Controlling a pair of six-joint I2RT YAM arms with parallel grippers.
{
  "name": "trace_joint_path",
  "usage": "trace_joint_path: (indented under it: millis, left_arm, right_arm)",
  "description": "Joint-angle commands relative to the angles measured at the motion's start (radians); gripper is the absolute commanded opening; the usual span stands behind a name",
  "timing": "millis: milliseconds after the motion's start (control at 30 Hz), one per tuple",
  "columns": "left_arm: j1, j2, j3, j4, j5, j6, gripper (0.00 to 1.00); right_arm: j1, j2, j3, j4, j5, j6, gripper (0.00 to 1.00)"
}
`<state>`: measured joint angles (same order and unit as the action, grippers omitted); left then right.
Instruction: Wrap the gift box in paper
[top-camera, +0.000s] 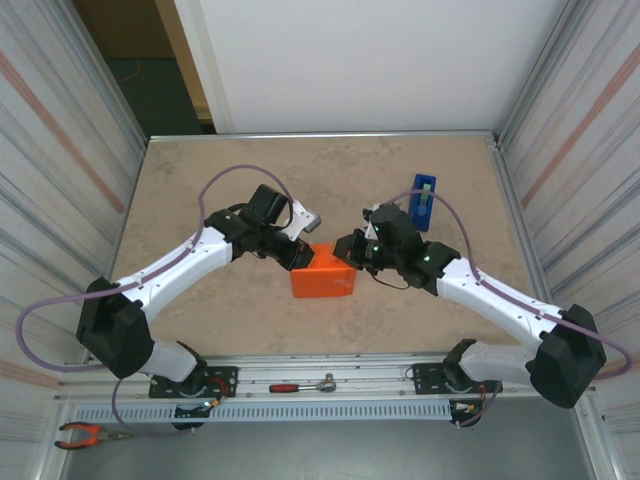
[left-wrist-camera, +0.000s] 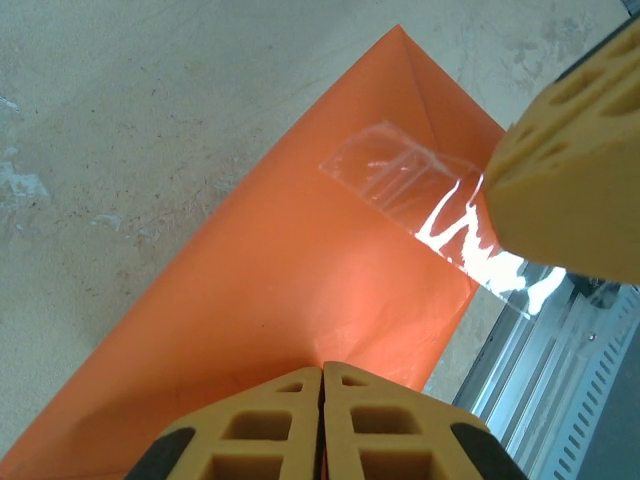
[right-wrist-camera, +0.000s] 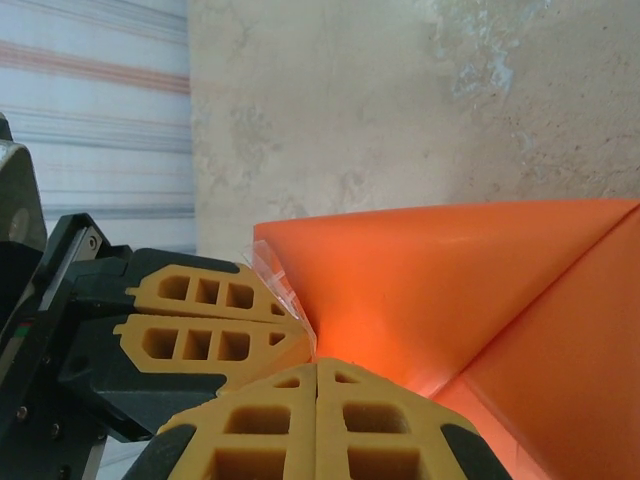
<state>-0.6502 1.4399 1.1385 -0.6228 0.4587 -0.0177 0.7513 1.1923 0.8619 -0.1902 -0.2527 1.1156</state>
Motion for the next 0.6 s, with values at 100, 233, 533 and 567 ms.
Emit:
trace_joint_path:
  millis: [100, 233, 533, 567]
  left_arm:
    - [-0.036, 0.069, -0.055, -0.080, -0.024, 0.022, 0.09]
    - [-0.035, 0.071, -0.055, -0.078, -0.022, 0.022, 0.09]
    - [-0.037, 0.074, -0.056, -0.078, -0.021, 0.022, 0.08]
    - [-0.037, 0.076, -0.054, -0.078, -0.020, 0.021, 0.08]
  right_arm:
    - [0.031, 0.002, 0.000, -0.004, 0.069, 0.046, 0.00]
    - [0.041, 0.002, -0.004, -0.005, 0.078, 0.085, 0.00]
    - [0.063, 0.019, -0.010, 0.003, 0.084, 0.096, 0.00]
    - [0.063, 0.022, -0.012, 0.003, 0.084, 0.097, 0.00]
